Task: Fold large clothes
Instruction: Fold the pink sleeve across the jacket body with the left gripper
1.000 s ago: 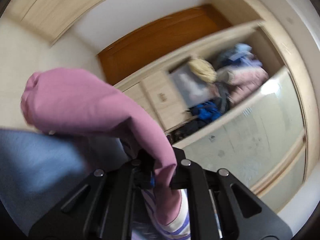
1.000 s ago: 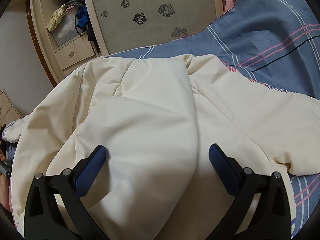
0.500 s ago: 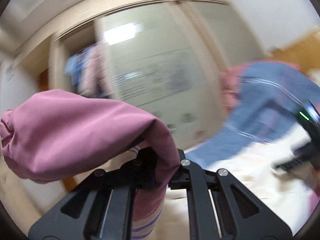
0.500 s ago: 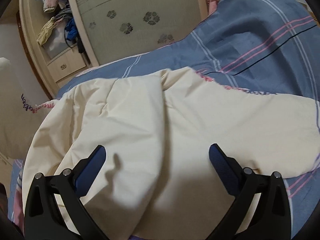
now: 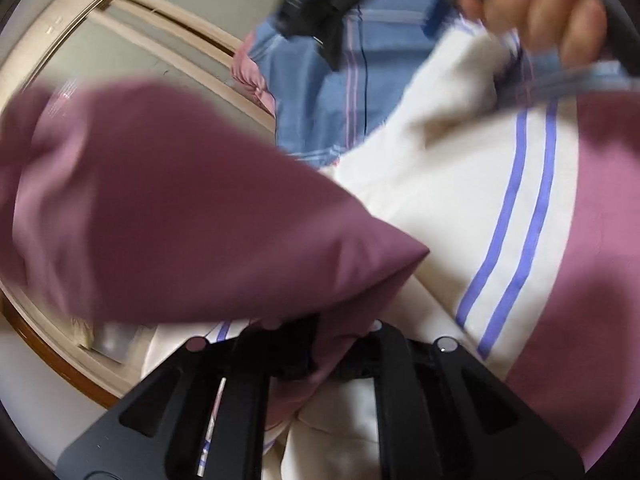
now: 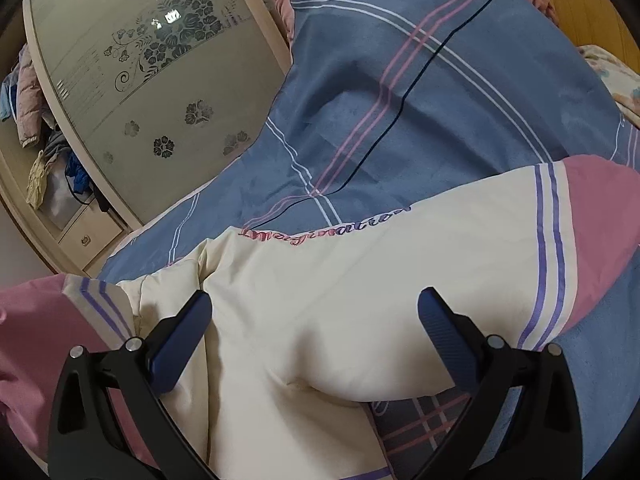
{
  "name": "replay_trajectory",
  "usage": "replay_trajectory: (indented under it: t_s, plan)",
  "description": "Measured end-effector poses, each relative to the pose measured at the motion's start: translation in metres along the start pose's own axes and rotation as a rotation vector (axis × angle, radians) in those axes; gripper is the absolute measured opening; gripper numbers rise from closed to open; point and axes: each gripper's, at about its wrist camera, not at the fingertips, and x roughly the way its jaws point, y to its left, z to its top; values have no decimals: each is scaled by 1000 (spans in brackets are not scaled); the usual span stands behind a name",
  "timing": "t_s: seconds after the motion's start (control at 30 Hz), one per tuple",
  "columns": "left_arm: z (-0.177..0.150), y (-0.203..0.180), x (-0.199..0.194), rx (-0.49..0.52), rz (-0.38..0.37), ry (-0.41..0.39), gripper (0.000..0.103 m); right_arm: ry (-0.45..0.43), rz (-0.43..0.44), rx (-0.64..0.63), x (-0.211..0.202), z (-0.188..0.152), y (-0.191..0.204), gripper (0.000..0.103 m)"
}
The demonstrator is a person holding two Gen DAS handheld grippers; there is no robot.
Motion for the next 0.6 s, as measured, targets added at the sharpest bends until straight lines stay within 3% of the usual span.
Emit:
replay_trajectory:
  t_s: [0.07, 0.13, 0.2, 0.23, 0.33, 0.47, 0.53, 0.6]
  plan:
    - [-2, 1, 4, -8, 15, 13, 18, -7, -6, -30, -3, -2, 7, 102]
    - [0, 3, 2, -49, 45, 16, 43, -11, -33, -69, -3, -3, 13, 102]
    - [-2, 23, -1, -137, 55, -13, 89, -17, -62, -93, 0, -3, 14, 102]
    - [-5, 32, -6, -176, 48, -35, 95, -10, -62, -95, 2, -3, 13, 102]
    - [-8, 55, -16, -249, -15, -84, 96, 16, -90, -55, 8, -1, 1, 102]
    - [-14, 95, -61, -332, -148, -250, 96, 13, -156, -11, 9, 3, -18, 102]
    - [-25, 127, -85, -446, -249, -353, 99, -3, -174, 19, 5, 5, -28, 102]
    - [-26, 148, -101, -527, -311, -390, 101, -8, -172, 50, 4, 7, -36, 102]
